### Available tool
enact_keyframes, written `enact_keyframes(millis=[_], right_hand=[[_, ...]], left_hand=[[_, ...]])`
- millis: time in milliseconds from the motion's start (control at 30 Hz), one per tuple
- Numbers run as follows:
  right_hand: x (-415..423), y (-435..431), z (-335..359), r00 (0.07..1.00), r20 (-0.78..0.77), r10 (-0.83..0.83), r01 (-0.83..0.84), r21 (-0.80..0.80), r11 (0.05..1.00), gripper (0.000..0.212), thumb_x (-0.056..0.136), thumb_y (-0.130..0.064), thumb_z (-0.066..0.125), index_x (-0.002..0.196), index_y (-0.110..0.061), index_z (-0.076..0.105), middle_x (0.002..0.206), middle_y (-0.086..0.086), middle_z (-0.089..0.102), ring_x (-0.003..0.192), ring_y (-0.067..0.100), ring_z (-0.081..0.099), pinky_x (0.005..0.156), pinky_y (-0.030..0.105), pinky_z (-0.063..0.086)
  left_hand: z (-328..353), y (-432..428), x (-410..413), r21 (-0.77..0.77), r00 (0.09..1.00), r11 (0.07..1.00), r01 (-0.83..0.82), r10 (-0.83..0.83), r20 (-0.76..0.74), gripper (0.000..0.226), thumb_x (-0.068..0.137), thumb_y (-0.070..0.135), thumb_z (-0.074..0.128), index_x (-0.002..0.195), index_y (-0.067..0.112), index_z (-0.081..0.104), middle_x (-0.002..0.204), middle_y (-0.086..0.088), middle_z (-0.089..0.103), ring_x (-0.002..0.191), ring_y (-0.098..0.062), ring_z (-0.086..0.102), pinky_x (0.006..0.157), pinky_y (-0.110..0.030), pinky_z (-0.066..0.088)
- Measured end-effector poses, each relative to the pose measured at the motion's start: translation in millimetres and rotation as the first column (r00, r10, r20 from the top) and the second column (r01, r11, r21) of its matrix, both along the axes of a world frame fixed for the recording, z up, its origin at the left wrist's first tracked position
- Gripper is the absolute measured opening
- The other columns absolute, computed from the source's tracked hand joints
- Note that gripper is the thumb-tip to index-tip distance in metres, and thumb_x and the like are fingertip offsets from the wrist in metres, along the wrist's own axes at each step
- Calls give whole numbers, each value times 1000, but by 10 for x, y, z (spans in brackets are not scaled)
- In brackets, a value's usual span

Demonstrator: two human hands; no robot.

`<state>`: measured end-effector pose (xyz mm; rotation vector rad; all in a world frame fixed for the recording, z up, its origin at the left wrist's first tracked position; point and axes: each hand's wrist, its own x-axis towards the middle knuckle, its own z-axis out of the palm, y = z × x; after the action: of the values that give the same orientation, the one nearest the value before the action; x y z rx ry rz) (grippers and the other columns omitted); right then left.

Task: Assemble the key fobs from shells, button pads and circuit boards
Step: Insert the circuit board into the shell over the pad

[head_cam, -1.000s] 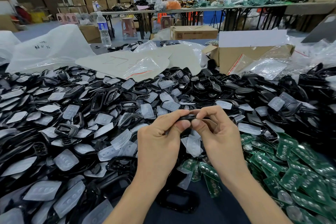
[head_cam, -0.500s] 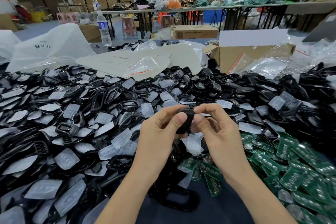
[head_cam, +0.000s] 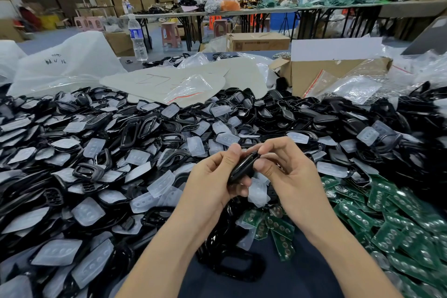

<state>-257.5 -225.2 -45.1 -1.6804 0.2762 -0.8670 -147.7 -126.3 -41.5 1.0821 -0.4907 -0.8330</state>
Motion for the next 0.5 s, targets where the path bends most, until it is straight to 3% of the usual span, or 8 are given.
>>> enact_keyframes(millis=[133, 300, 400, 500], right_hand=[[-1, -12, -29, 997, 12, -80, 80, 13, 997, 32, 95, -10, 67, 85, -41, 63, 102, -8, 72, 95, 15, 68, 85, 28, 55], [-19, -16, -30, 979, 48, -200, 199, 20, 980, 34, 95, -11, 68, 87, -44, 63, 95, -11, 72, 88, 14, 69, 86, 44, 55], [-14, 5, -25, 970, 63, -235, 235, 7, 972, 30, 93, -16, 69, 87, -44, 62, 95, -13, 72, 88, 11, 68, 85, 43, 54], [-9, 15, -27, 966, 69, -248, 248, 5, 969, 34, 94, -13, 70, 86, -45, 62, 97, -15, 72, 90, 8, 68, 84, 35, 52]], left_hand=[[0, 10, -78, -60, 983, 994, -90, 98, 158, 39, 87, 46, 61, 91, 8, 70, 80, -13, 74, 67, -22, 70, 59, -28, 58], [-23, 41, -149, -93, 854, 983, -161, 186, 486, 19, 89, 38, 64, 101, 23, 71, 95, 3, 77, 87, -17, 75, 77, -32, 62], [-25, 41, -154, -86, 806, 976, -202, 215, 551, 14, 90, 33, 66, 103, 35, 70, 98, 13, 75, 89, -11, 74, 81, -22, 57], [-29, 47, -131, -95, 773, 965, -245, 254, 582, 17, 92, 23, 69, 103, 36, 71, 99, 15, 75, 93, -7, 71, 81, -17, 54]])
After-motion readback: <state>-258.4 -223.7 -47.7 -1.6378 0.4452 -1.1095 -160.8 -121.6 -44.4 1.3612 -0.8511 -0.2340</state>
